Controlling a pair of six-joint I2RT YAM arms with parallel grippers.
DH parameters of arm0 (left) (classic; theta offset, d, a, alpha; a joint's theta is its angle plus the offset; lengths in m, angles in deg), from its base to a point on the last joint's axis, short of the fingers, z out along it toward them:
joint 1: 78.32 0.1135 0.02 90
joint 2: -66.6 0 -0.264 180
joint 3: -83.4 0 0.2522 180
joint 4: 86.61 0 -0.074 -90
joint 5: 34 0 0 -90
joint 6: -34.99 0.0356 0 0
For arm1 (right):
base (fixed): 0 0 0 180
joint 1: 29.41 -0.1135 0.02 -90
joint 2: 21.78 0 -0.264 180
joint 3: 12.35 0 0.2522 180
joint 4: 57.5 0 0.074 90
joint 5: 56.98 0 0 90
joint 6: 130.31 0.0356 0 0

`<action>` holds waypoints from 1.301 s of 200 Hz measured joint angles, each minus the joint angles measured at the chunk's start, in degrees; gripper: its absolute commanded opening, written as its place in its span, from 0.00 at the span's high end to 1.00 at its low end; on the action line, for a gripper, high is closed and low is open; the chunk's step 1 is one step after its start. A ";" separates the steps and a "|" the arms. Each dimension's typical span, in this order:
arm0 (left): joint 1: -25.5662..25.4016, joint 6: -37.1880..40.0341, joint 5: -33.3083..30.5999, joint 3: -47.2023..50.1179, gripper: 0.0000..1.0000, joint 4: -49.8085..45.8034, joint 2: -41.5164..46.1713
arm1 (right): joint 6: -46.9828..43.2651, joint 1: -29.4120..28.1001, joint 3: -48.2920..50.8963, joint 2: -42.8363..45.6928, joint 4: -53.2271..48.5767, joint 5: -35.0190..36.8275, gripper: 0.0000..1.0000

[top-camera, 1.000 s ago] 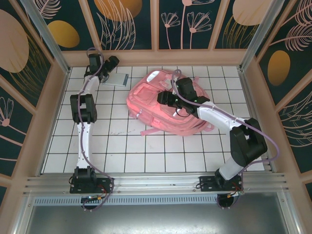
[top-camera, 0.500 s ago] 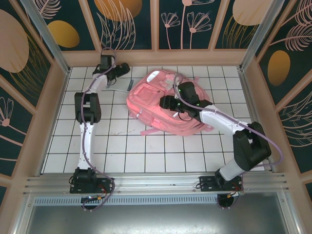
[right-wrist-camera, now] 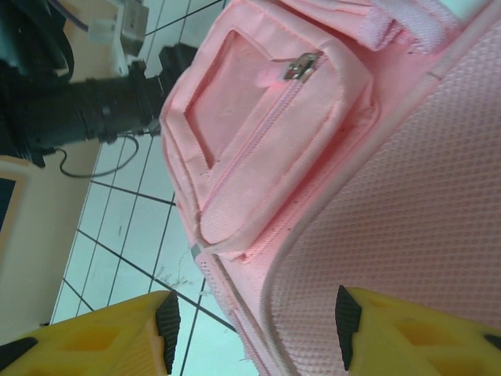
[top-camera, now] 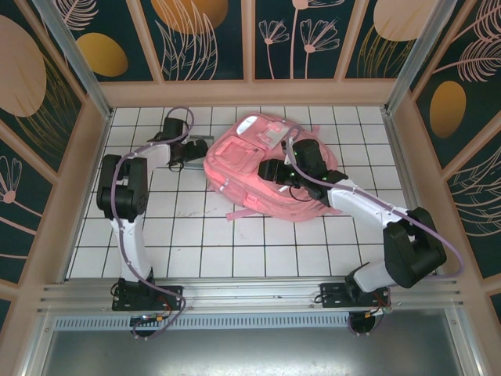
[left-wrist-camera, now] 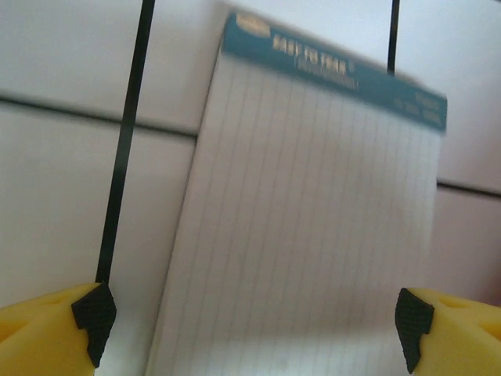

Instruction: Pack books, pencil case, and school supplies into a backpack

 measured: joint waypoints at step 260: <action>4.37 -16.11 14.23 8.09 1.00 10.80 6.99 | 1.49 -0.35 -5.05 -8.41 -1.86 -2.38 0.47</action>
